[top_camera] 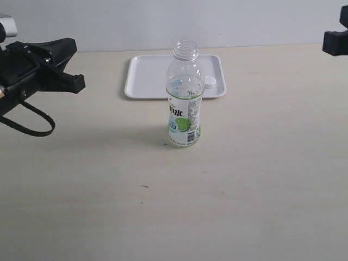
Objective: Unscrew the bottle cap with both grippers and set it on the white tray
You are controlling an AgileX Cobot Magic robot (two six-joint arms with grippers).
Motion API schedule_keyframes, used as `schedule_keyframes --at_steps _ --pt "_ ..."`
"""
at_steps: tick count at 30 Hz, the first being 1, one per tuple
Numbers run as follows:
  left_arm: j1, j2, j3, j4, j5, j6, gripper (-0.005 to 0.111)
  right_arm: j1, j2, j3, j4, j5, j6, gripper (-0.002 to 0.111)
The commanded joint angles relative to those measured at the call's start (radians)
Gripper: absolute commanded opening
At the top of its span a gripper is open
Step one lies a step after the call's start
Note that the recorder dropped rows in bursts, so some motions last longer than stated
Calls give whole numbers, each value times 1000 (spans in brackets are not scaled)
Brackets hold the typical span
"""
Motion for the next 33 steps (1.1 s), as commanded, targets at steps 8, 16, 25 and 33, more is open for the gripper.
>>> schedule_keyframes --at_steps 8,16,25,33 --pt "-2 -258 197 43 -1 -25 0 0 -156 160 113 -35 36 0" --pt "-2 -473 346 82 19 -27 0 0 -156 160 113 -33 36 0" --pt "-2 -670 403 83 210 -25 0 0 -156 160 113 -33 34 0" --pt "-2 -686 403 85 231 -25 0 0 -156 160 113 -33 34 0"
